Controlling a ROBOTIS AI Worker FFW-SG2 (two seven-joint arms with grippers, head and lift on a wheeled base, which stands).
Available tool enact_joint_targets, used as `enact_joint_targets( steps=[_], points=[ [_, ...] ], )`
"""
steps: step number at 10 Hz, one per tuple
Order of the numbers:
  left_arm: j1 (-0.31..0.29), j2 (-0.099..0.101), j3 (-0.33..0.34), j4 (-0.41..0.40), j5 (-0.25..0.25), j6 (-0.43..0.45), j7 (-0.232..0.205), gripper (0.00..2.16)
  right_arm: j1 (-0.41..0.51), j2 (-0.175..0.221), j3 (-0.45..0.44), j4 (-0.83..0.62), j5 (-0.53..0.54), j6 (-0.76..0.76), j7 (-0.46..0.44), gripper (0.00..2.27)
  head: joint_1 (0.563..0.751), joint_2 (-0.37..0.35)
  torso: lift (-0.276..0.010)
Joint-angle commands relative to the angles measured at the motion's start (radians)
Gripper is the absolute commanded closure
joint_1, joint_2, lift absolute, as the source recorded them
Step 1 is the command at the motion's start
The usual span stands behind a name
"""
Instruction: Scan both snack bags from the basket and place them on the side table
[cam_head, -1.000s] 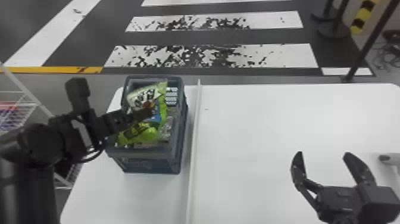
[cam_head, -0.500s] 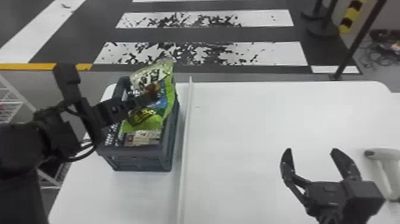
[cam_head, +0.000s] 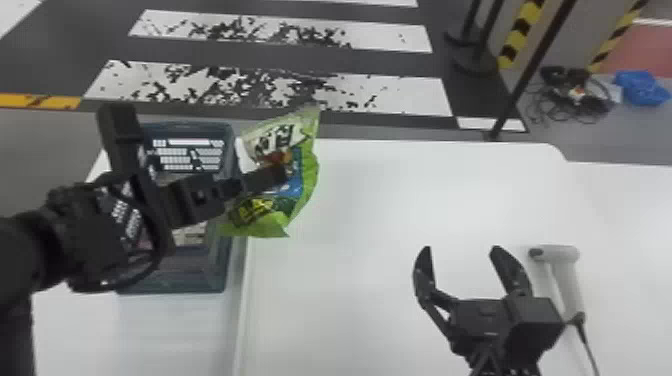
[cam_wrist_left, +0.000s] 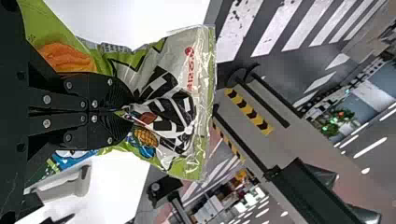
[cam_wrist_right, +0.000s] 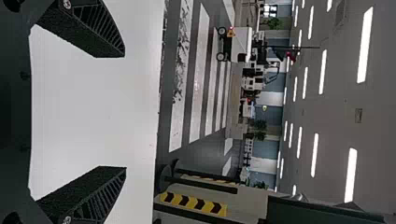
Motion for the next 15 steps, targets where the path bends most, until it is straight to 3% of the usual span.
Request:
enact_joint_targets(
  steps=[1,3,5,7,8,9,10,11,13,15],
  points=[
    [0.02,-0.003,-0.11,0.009,-0.009,-0.003,0.026,2.14,0.008,0.001,-0.003,-0.013,0.0,0.0,-0.001,0.06,0.695,-0.117,-0.075],
    [0.035,-0.003,-0.226,0.115,-0.021,-0.101,0.076,2.14,0.011,0.001,-0.003,-0.019,0.0,-0.003,-0.003,0.06,0.695,-0.187,-0.075],
    [0.063,-0.003,-0.34,0.223,-0.075,-0.304,0.144,2.14,0.019,0.001,-0.004,-0.033,0.0,-0.003,-0.017,0.06,0.695,-0.251,-0.075],
    [0.071,-0.003,-0.455,0.347,-0.127,-0.488,0.149,2.13,0.019,0.001,-0.006,-0.039,0.0,0.0,-0.027,0.06,0.695,-0.28,-0.075],
    [0.068,-0.003,-0.495,0.378,-0.127,-0.518,0.15,1.96,0.019,0.001,-0.006,-0.039,0.0,-0.003,-0.027,0.06,0.695,-0.305,-0.075],
    [0.069,-0.003,-0.527,0.382,-0.122,-0.518,0.149,1.3,0.019,0.001,-0.006,-0.039,0.0,-0.003,-0.027,0.06,0.695,-0.329,-0.075],
    [0.071,-0.003,-0.55,0.374,-0.119,-0.518,0.147,0.14,0.019,0.001,-0.006,-0.039,0.0,0.0,-0.027,0.06,0.695,-0.35,-0.075],
    [0.075,-0.003,-0.561,0.358,-0.119,-0.518,0.149,0.0,0.019,0.001,-0.006,-0.039,0.0,-0.003,-0.027,0.06,0.695,-0.35,-0.075],
    [0.098,-0.003,-0.538,0.301,-0.115,-0.515,0.15,0.07,0.016,0.001,-0.006,-0.039,0.0,-0.003,-0.027,0.06,0.695,-0.35,-0.075],
    [0.141,-0.003,-0.461,0.22,-0.067,-0.515,0.139,0.07,0.01,0.001,-0.006,-0.038,-0.007,0.003,-0.027,0.06,0.695,-0.35,-0.075]
  ],
)
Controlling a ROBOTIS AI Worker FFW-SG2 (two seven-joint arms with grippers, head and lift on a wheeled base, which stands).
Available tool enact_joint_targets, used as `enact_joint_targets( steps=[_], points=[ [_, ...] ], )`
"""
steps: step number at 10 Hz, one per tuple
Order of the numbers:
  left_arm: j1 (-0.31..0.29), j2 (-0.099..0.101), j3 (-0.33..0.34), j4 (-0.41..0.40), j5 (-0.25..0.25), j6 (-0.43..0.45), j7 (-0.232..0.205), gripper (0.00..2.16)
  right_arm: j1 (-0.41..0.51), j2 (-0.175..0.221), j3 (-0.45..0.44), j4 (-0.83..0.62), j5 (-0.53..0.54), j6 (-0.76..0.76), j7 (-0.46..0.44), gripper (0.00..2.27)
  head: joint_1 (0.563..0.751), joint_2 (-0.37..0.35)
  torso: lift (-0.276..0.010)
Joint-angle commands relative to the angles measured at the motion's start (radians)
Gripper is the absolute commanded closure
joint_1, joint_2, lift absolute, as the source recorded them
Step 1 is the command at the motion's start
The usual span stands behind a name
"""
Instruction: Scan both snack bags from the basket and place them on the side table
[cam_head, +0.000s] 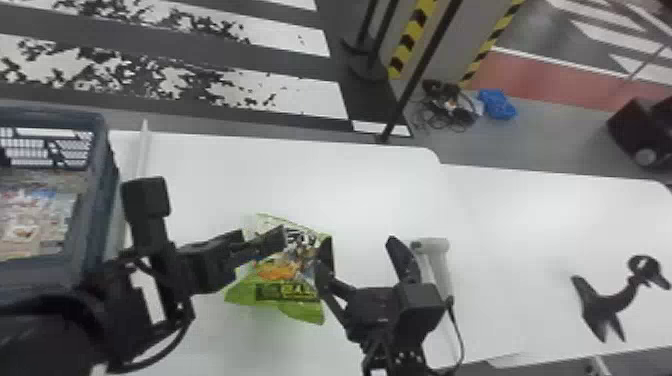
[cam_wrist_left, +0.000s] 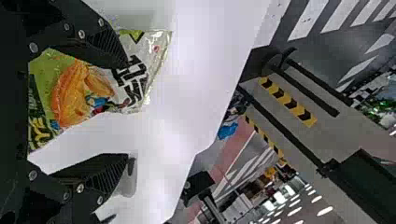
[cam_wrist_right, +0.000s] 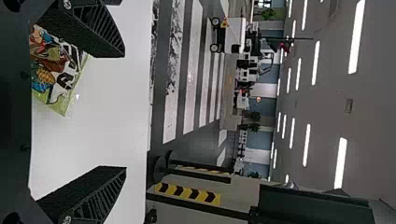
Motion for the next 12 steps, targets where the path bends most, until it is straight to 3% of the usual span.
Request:
enact_joint_targets(
  steps=[1,3,4,5,7,9,11,12],
  points=[
    [0.04,0.015,0.075,-0.095,0.01,0.0,-0.012,0.08,-0.003,0.001,0.002,0.0,-0.005,0.016,0.002,0.06,0.695,-0.35,-0.075],
    [0.081,0.066,0.21,-0.207,-0.005,0.0,-0.069,0.08,-0.01,0.001,0.002,-0.01,-0.048,0.12,0.012,0.06,0.695,-0.299,-0.075],
    [0.098,0.089,0.262,-0.242,-0.043,-0.003,-0.084,0.08,-0.018,0.001,0.002,-0.015,-0.08,0.145,0.012,0.09,0.695,-0.236,-0.075],
    [0.125,0.1,0.313,-0.279,-0.08,-0.009,-0.089,0.09,-0.029,0.001,0.002,-0.033,-0.084,0.225,0.012,0.09,0.695,-0.21,-0.075],
    [0.158,0.12,0.33,-0.311,-0.244,-0.129,-0.072,0.09,-0.04,0.001,-0.011,-0.073,-0.123,0.363,0.046,0.09,0.695,-0.097,-0.075],
    [0.168,0.13,0.333,-0.231,-0.324,-0.39,-0.07,0.1,-0.061,0.001,-0.055,-0.124,-0.187,0.556,0.11,0.11,0.695,-0.027,-0.075],
    [0.167,0.133,0.328,-0.118,-0.352,-0.669,-0.066,0.14,-0.113,0.001,-0.133,-0.158,-0.302,0.82,0.213,0.13,0.695,0.027,-0.075],
    [0.17,0.138,0.324,-0.09,-0.381,-0.761,-0.05,0.14,-0.144,0.001,-0.164,-0.164,-0.33,0.945,0.245,0.13,0.695,0.051,-0.075]
  ],
)
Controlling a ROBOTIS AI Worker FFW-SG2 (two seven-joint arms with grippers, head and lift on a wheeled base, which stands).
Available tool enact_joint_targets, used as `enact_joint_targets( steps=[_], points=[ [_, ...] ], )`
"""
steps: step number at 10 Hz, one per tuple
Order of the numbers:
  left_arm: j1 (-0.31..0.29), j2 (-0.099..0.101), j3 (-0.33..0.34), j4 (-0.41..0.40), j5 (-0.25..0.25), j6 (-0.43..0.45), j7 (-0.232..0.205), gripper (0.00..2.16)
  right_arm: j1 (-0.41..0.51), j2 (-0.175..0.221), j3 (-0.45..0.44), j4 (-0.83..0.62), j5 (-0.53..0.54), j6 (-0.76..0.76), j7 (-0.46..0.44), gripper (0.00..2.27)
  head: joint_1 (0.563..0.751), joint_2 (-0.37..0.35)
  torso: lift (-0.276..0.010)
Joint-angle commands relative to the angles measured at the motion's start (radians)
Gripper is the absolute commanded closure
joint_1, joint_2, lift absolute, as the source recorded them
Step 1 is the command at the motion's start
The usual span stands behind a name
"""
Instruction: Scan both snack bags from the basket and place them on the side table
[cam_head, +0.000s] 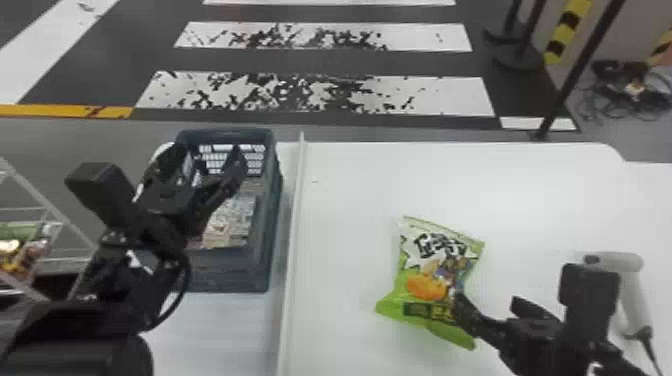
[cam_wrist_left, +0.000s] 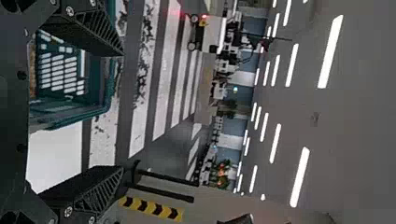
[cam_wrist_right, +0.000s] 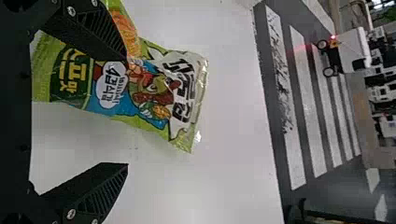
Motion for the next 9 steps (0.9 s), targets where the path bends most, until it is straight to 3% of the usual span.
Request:
enact_joint_targets(
  steps=[1,3,5,7,9],
  points=[
    [0.012,0.007,-0.009,0.024,-0.036,-0.089,0.028,0.15,-0.039,0.001,-0.052,-0.005,-0.061,0.152,0.034,0.13,0.695,0.069,-0.075],
    [0.044,0.015,-0.013,0.032,-0.042,-0.162,0.033,0.15,-0.09,0.001,-0.115,-0.001,-0.101,0.321,0.116,0.13,0.695,0.088,-0.075],
    [0.084,0.023,-0.013,0.033,-0.025,-0.193,0.027,0.15,-0.116,0.001,-0.145,0.022,-0.121,0.385,0.147,0.12,0.695,0.094,-0.075],
    [0.099,0.03,-0.013,0.035,-0.01,-0.187,0.021,0.15,-0.174,0.001,-0.214,0.098,-0.21,0.489,0.222,0.12,0.695,0.096,-0.075],
    [0.104,0.03,-0.013,0.041,-0.002,-0.178,0.015,0.15,-0.231,0.001,-0.251,0.187,-0.233,0.505,0.278,0.12,0.695,0.112,-0.075]
  ],
)
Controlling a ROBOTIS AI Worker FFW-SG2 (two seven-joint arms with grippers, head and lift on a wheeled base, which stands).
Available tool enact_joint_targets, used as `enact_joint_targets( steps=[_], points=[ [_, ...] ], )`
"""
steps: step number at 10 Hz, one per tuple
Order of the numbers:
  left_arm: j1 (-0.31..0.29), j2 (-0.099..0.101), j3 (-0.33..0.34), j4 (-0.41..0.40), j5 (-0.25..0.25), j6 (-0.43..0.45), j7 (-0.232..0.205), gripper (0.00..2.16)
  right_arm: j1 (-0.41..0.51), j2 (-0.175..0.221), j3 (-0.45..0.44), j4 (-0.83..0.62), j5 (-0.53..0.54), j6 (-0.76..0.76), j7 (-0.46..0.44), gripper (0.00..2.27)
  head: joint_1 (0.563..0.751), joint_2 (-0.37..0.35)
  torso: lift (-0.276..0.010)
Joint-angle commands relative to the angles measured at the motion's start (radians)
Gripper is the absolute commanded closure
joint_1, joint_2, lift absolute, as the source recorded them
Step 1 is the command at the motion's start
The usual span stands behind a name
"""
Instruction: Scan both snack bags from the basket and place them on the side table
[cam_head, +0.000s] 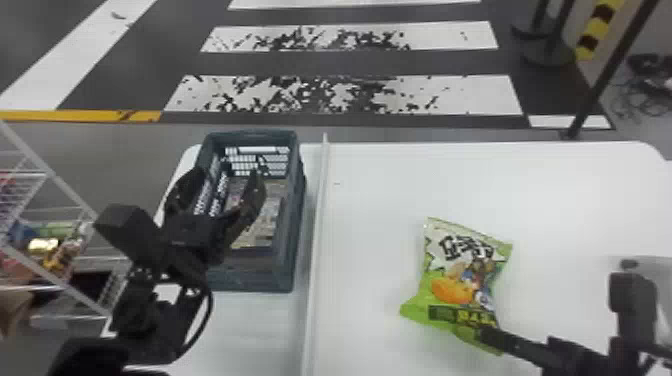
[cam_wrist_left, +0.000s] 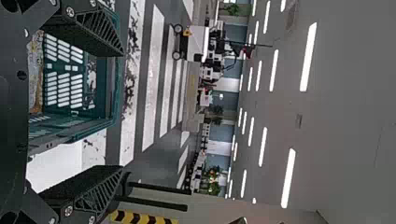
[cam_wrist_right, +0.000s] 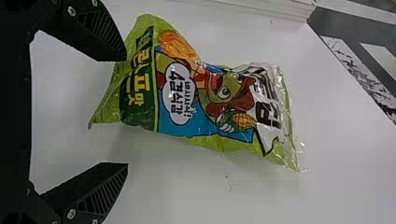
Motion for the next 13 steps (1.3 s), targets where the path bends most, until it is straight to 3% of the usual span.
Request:
enact_joint_targets(
  steps=[1,3,4,5,6,10,11,13],
  points=[
    [0.005,0.0,0.0,0.002,0.006,0.003,-0.004,0.15,-0.038,0.001,-0.035,0.064,-0.038,0.008,0.03,0.19,0.695,0.112,-0.075],
    [0.011,0.0,0.0,0.006,0.015,0.006,-0.01,0.15,-0.084,0.001,-0.089,0.139,-0.106,0.012,0.101,0.7,0.695,0.112,-0.075],
    [0.014,0.0,-0.001,0.008,0.017,0.006,-0.012,0.15,-0.106,0.001,-0.099,0.163,-0.106,0.027,0.119,1.51,0.695,0.113,-0.075],
    [0.017,0.0,-0.001,0.008,0.017,0.006,-0.012,0.15,-0.115,0.001,-0.104,0.182,-0.107,0.051,0.119,2.16,0.695,0.112,-0.075],
    [0.019,0.003,-0.001,0.009,0.02,0.006,-0.012,0.15,-0.12,0.001,-0.109,0.195,-0.118,0.064,0.125,2.25,0.695,0.111,-0.075],
    [0.02,0.008,0.0,0.015,0.035,0.006,-0.016,0.15,-0.123,0.001,-0.112,0.171,-0.118,0.088,0.153,2.25,0.695,0.126,-0.075],
    [0.02,0.011,0.0,0.015,0.04,0.006,-0.016,0.15,-0.106,0.001,-0.093,0.087,-0.049,0.079,0.148,2.25,0.695,0.127,-0.075],
    [0.02,0.012,0.002,0.015,0.044,0.006,-0.016,0.15,-0.075,0.001,-0.007,-0.144,0.192,0.064,0.101,2.25,0.695,0.1,-0.075]
  ],
)
